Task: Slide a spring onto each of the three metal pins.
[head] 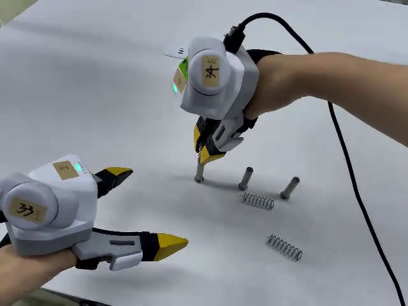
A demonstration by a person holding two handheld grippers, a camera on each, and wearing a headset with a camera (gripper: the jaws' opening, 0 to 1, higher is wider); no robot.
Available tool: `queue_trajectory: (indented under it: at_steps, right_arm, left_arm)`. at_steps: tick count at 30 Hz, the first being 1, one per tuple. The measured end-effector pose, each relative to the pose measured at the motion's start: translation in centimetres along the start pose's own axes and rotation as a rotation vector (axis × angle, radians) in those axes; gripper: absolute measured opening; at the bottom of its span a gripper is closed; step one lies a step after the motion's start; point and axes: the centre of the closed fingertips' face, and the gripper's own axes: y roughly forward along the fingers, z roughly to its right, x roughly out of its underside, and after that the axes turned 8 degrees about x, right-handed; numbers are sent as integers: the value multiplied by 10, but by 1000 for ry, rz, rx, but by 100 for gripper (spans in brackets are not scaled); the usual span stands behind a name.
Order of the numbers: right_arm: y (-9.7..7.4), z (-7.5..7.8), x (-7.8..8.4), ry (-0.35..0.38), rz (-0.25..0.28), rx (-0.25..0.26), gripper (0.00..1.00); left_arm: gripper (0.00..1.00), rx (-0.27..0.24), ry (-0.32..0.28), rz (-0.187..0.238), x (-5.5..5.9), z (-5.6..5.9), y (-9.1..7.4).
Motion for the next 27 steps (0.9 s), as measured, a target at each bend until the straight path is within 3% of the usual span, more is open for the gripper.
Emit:
queue_trajectory:
  at_steps: [12,27]
  right_arm:
    - [6,-4,5,-3,-18,-12,12]
    - [32,-11,13,-3,-46,-33,13]
  left_arm:
    - [95,0,-9,5,1,1,0]
    - [94,-2,-16,7,-1,0,-1]
